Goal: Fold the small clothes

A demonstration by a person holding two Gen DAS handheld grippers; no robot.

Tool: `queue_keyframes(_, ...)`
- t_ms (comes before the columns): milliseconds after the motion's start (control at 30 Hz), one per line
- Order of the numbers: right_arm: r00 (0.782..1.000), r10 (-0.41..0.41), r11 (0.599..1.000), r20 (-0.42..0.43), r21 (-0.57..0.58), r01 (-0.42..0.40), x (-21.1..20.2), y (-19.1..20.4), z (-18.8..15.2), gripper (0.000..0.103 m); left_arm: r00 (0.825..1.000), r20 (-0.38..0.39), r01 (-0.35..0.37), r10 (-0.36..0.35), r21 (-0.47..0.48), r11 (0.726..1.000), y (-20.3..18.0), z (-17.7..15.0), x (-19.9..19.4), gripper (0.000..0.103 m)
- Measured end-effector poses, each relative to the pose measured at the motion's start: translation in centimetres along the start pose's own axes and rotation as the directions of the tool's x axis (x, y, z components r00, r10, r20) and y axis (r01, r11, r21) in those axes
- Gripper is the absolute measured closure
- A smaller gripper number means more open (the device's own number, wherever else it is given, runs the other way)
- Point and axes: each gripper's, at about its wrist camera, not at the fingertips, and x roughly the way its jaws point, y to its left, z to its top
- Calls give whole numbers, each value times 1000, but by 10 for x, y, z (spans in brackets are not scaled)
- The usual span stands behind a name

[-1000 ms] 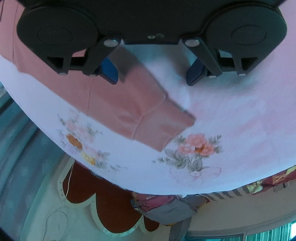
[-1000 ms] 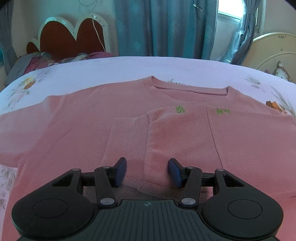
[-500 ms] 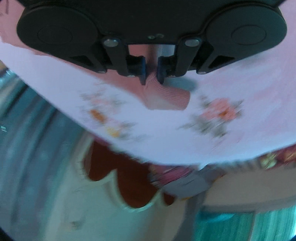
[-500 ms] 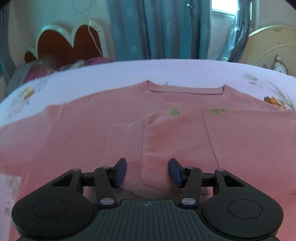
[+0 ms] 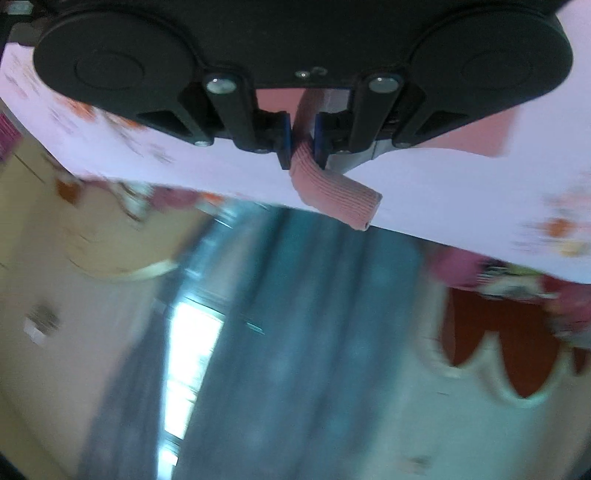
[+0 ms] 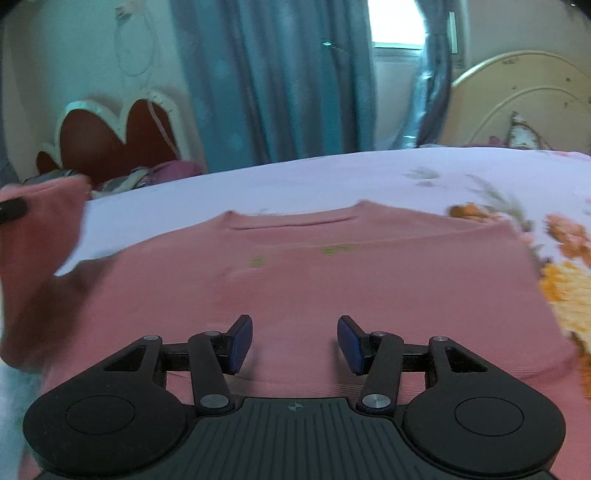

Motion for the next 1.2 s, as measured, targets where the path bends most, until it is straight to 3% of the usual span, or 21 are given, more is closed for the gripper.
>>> queue_keyframes(133,999,-42,999,-8,29,42,-13,-41,-6,52,990,-110,97,-87,89,991,-68,-37,43,93)
queue_keyframes(200,998,-53,998,-17,38,53,-16,-55,-9,52,977,-191,121,-91,151,981,-95,-60,63,91)
queue_keyframes(300,999,-43,998,-34,54,45,-20,-72,-14,52,954,-297,123,-48,240,963,-117,-90,83,82)
queue_keyframes(367,999,-18,998,-40,66,20,-22,-78,-15,52,947,-318,125,-32,278,952,-120,-97,81,69)
queue_keyframes(400,999,-4,997,-39,73,7,-23,-79,-15,52,953,-303,123,-28,300,946,-120,-100,73,49)
queue_keyframes(433,999,11,997,-37,82,-8,-22,-79,-13,52,961,-276,108,-16,321,941,-117,-102,64,22)
queue_keyframes(467,999,31,996,-38,89,-27,-21,-77,-11,52,972,-235,78,6,345,935,-113,-102,54,14)
queue_keyframes(533,997,70,993,-39,101,-65,-20,-75,-9,52,980,-193,41,36,379,925,-106,-99,42,15)
queue_keyframes(667,988,137,985,-74,118,-128,-5,-60,-5,51,974,-169,-77,152,387,919,-79,-100,22,16)
queue_keyframes(733,984,154,983,-89,114,-144,3,-51,-5,51,958,-160,-160,236,384,909,-53,-102,12,16)
queue_keyframes(767,982,162,982,-98,112,-151,6,-47,-5,43,951,-159,-187,265,385,904,-45,-104,7,16)
queue_keyframes(800,981,168,981,-101,111,-157,9,-43,-4,28,940,-157,-223,302,384,896,-33,-106,3,16)
queue_keyframes(833,979,174,981,-101,108,-163,13,-39,-4,24,929,-157,-257,336,381,888,-24,-107,-1,17)
queue_keyframes(933,977,182,981,-111,91,-172,21,-22,-5,23,886,-165,-354,434,363,862,5,-116,-13,17)
queue_keyframes(967,978,177,982,-107,80,-169,22,-17,-5,34,872,-168,-383,460,353,854,11,-117,-16,18)
queue_keyframes(1000,979,169,985,-116,67,-162,26,-13,-5,55,856,-175,-412,487,339,846,20,-119,-17,19)
queue_keyframes(1033,977,171,985,-125,60,-165,30,-8,-5,67,844,-183,-432,503,323,842,27,-119,-18,20)
queue_keyframes(1100,977,175,984,-125,43,-171,33,-2,-5,85,838,-189,-452,511,284,846,38,-118,-16,19)
queue_keyframes(1200,986,151,988,-71,-30,-154,22,7,1,88,837,-164,-471,522,269,840,41,-111,-6,24)
